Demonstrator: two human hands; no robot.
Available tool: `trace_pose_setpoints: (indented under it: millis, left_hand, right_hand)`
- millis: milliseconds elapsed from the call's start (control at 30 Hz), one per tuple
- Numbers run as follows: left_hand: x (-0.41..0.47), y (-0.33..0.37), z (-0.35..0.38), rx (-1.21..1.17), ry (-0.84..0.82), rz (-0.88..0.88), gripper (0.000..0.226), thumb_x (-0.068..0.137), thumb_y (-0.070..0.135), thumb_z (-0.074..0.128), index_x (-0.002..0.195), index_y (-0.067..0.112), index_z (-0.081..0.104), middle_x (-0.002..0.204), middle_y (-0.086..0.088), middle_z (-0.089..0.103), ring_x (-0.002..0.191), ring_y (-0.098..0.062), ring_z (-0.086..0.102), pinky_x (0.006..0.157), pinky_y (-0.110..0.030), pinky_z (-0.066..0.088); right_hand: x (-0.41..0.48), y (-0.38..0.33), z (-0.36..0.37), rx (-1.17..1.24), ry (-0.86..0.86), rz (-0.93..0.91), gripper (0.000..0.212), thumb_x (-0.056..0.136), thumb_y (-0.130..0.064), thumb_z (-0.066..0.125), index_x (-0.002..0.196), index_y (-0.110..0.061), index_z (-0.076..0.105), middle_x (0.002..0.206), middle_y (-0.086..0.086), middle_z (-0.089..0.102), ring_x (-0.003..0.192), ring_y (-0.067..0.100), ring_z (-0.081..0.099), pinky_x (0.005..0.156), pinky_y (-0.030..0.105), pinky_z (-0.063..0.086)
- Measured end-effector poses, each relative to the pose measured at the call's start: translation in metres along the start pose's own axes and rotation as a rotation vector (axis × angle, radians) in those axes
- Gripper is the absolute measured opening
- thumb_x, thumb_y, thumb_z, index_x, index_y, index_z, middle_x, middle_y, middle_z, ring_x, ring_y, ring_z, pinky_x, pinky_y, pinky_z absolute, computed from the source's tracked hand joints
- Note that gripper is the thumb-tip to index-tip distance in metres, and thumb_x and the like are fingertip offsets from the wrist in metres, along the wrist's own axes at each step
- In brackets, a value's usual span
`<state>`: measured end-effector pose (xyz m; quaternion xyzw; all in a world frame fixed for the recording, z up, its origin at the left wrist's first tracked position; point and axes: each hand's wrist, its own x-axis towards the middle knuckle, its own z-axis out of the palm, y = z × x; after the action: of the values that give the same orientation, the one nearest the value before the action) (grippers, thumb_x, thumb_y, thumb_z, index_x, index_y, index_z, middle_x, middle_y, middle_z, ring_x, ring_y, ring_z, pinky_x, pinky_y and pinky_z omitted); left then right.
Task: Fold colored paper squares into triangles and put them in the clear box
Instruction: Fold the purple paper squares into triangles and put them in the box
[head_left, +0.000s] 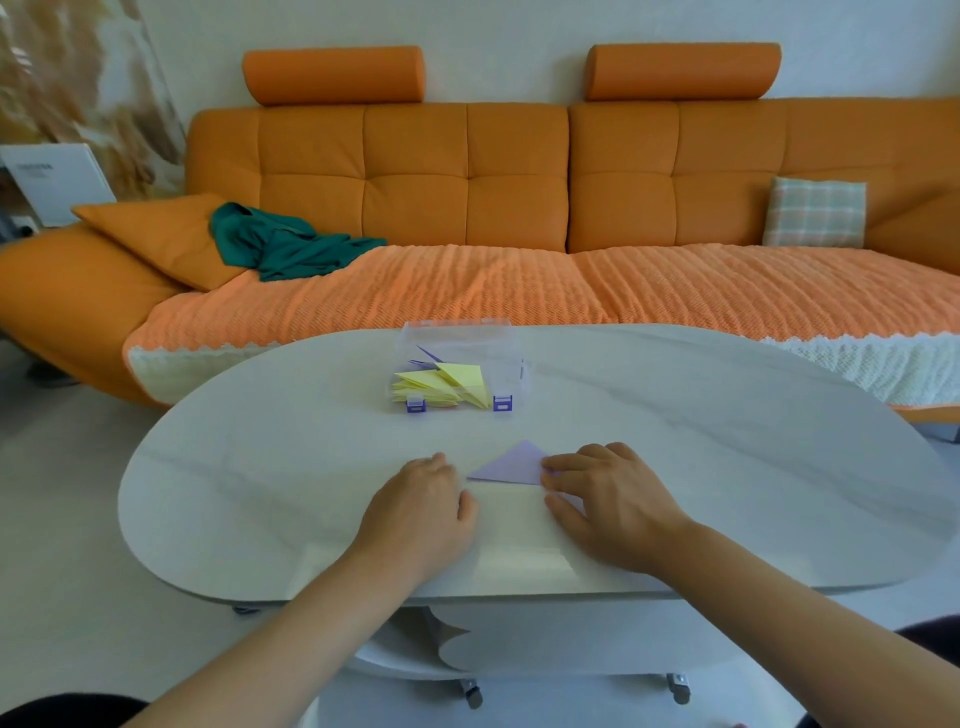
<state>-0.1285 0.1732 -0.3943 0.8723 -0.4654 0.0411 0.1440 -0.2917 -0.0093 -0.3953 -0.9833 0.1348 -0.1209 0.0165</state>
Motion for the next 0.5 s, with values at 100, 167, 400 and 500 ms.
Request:
trace_pose_setpoints:
  millis: [100, 167, 400, 500]
  left_hand:
    - [0.002, 0.003, -0.003, -0.015, 0.041, 0.208, 0.054, 0.1, 0.03, 0.041, 0.15, 0.01, 0.038, 0.161, -0.004, 0.031, 0.149, -0.014, 0.023, 0.12, -0.018, 0.011]
    - [0.005, 0.012, -0.001, -0.053, -0.059, 0.331, 0.058, 0.103, 0.034, 0.04, 0.155, 0.012, 0.029, 0.165, 0.001, 0.02, 0.152, -0.008, 0.011, 0.117, -0.011, -0.004]
    - [0.007, 0.015, 0.013, -0.034, -0.161, 0.297, 0.059, 0.1, 0.054, 0.038, 0.153, 0.028, 0.035, 0.161, 0.01, 0.028, 0.146, -0.009, 0.024, 0.116, -0.025, 0.022]
    - [0.009, 0.016, 0.013, 0.009, -0.178, 0.31, 0.06, 0.098, 0.059, 0.035, 0.152, 0.034, 0.033, 0.158, 0.009, 0.029, 0.144, -0.012, 0.027, 0.114, -0.029, 0.029]
  right_hand:
    - [0.004, -0.002, 0.002, 0.001, -0.01, -0.023, 0.036, 0.096, -0.044, 0.04, 0.111, -0.03, 0.07, 0.136, -0.015, 0.061, 0.106, 0.023, 0.059, 0.089, 0.037, 0.042]
    - [0.007, -0.006, 0.005, 0.01, -0.019, -0.031, 0.037, 0.096, -0.045, 0.041, 0.113, -0.03, 0.07, 0.135, -0.016, 0.061, 0.106, 0.023, 0.059, 0.09, 0.037, 0.042]
    - [0.012, -0.004, 0.007, 0.013, -0.068, -0.022, 0.039, 0.101, -0.043, 0.035, 0.128, -0.037, 0.063, 0.144, -0.014, 0.055, 0.12, 0.02, 0.053, 0.098, 0.036, 0.037]
    - [0.01, -0.002, 0.005, 0.005, -0.078, 0.018, 0.041, 0.103, -0.046, 0.031, 0.129, -0.042, 0.063, 0.148, -0.016, 0.051, 0.127, 0.016, 0.049, 0.102, 0.034, 0.032]
